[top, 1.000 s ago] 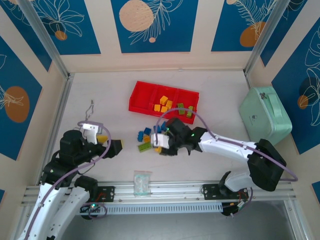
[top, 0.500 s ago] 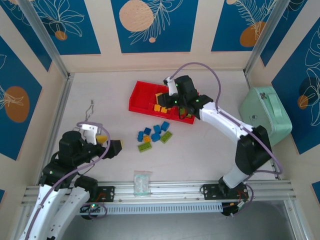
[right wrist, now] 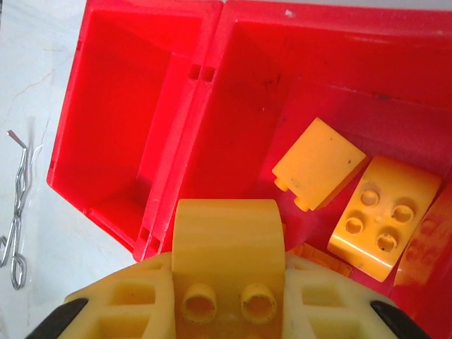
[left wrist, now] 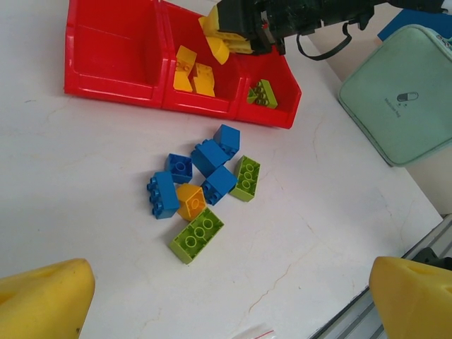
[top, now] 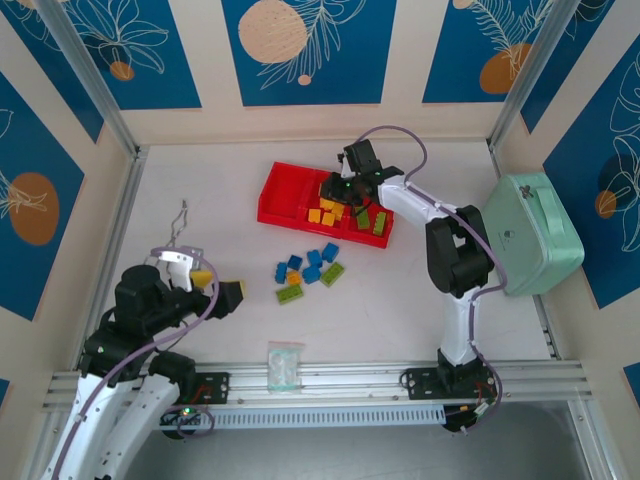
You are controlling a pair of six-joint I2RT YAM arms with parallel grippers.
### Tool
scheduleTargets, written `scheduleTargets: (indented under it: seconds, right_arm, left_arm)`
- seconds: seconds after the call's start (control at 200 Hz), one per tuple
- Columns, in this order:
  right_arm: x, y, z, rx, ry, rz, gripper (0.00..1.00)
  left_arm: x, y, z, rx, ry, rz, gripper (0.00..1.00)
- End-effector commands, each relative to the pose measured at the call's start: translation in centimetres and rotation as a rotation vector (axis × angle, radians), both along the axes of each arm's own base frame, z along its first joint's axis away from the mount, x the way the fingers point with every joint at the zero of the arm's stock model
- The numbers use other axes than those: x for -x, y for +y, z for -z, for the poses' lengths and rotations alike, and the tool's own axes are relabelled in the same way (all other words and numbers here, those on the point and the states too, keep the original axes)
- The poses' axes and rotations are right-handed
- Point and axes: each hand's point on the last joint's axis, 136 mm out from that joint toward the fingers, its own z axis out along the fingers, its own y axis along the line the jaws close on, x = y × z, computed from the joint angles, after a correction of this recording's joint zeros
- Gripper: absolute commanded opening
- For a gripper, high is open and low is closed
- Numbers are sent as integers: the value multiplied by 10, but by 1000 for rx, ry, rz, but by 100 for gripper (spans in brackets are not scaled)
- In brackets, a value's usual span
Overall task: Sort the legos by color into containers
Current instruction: Place the lego in the container, then pick up the lego from the middle-left of the table.
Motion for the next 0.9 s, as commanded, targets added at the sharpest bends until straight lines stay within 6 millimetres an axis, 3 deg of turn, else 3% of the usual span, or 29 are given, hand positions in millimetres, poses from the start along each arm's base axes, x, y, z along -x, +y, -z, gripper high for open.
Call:
scheduleTargets:
  seconds: [0.0, 0.06, 0.12, 0.38, 0.45, 0.535, 0.625, 0.73, 0.895]
  right_arm:
    - [-3, 11, -13, -49, -2, -29, 33]
    - [-3, 12, -16, -50, -9, -38, 49]
    - [-2, 12, -19, -44, -8, -44, 59]
    - [15, -10, -49, 3, -66, -6, 72]
    - [27, -21, -55, 28, -83, 2, 88]
    - [45, -34, -63, 56, -117, 1, 100]
    - [67, -54, -62, 105, -125, 14, 99]
    - [96, -77, -60, 148, -128, 18, 99]
    - [137, -108, -54, 205, -171, 4, 99]
  left_arm:
    - [4, -3, -9, 8, -60, 35, 99]
    - [5, -3, -10, 10, -68, 31, 99]
    - [4, -1, -9, 5, -66, 22, 99]
    - [-8, 4, 7, -34, 25, -36, 99]
    - [-13, 7, 15, -52, 72, -65, 99]
    - [-18, 8, 25, -82, 143, -86, 99]
    - [-22, 6, 39, -142, 225, -91, 100]
    - [-21, -12, 59, -222, 284, -33, 100]
    - [-13, -64, 89, -313, 336, 173, 99]
